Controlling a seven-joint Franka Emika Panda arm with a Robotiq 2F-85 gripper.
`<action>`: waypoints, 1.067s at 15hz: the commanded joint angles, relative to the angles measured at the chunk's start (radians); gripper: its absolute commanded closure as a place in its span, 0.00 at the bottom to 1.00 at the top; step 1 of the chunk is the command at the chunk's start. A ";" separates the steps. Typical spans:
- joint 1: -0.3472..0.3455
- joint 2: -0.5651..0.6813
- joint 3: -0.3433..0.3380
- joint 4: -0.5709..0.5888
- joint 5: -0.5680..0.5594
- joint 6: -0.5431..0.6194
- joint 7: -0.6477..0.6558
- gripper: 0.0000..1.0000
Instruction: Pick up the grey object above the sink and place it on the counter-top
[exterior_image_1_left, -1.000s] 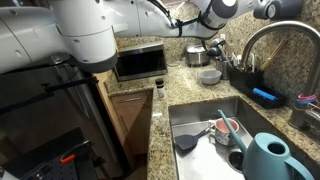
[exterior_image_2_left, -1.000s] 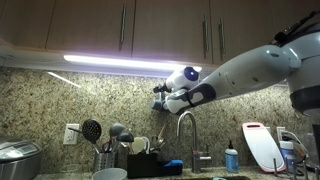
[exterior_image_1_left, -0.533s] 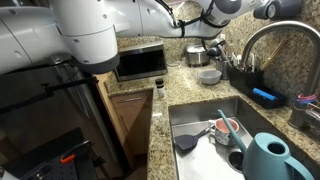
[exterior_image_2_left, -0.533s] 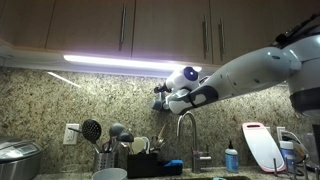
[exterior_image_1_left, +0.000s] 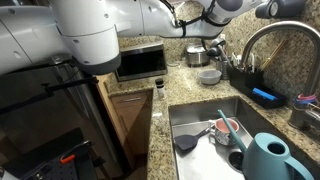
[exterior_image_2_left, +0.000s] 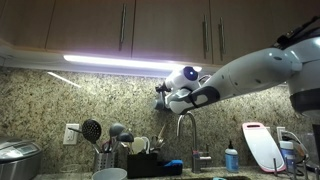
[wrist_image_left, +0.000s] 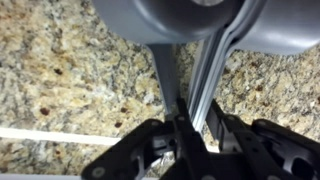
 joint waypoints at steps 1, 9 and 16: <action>-0.022 0.000 -0.005 0.045 -0.026 -0.026 0.037 0.99; -0.009 -0.003 0.023 0.041 0.006 0.010 0.004 0.95; -0.012 -0.023 0.059 0.048 0.043 0.036 -0.014 0.95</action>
